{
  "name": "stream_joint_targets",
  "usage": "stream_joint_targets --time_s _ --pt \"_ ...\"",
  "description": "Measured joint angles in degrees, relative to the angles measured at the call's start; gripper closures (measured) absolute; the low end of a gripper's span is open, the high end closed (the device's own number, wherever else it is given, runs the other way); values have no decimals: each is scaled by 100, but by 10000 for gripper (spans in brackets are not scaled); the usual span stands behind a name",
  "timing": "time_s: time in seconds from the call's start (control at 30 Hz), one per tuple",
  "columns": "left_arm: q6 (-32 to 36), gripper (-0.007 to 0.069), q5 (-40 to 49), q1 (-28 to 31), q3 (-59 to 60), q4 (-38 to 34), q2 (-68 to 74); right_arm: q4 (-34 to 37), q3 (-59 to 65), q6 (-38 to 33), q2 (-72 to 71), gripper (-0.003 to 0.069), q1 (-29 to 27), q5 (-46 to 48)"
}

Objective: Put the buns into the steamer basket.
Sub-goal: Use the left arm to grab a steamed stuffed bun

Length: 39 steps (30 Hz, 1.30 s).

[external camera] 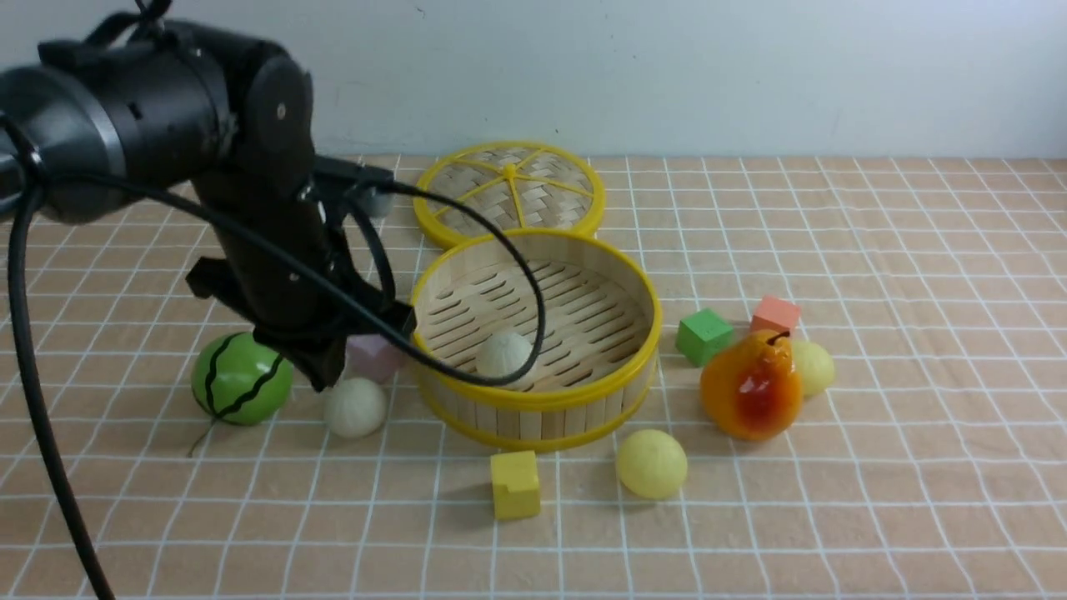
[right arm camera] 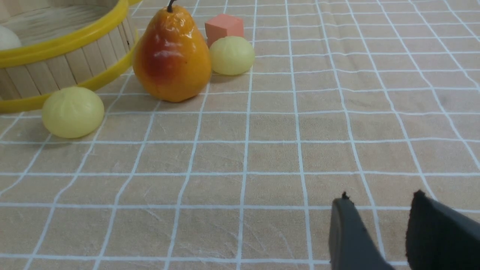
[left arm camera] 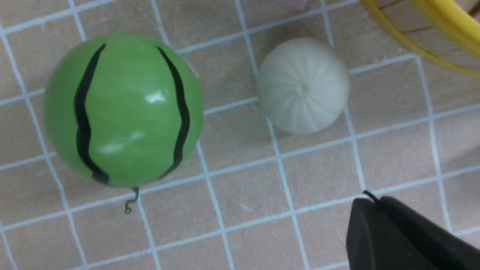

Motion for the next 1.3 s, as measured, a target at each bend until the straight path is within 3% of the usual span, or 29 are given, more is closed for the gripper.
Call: stream_joint_targets --time_s 0.2,0.37,0.53,1.2,1.3 --pt "178 619 -626 8 78 -58 219 0 0 0 0 419 0 0" --pt "69 456 -875 103 83 -40 419 0 0 0 0 419 0 0" --pt "4 350 -1121 292 83 -29 420 0 0 0 0 419 0 0" --pt "117 336 -1354 315 83 -149 987 0 0 0 0 419 0 0" --pt "117 367 -1354 315 83 -138 1031 0 0 0 0 419 0 0"
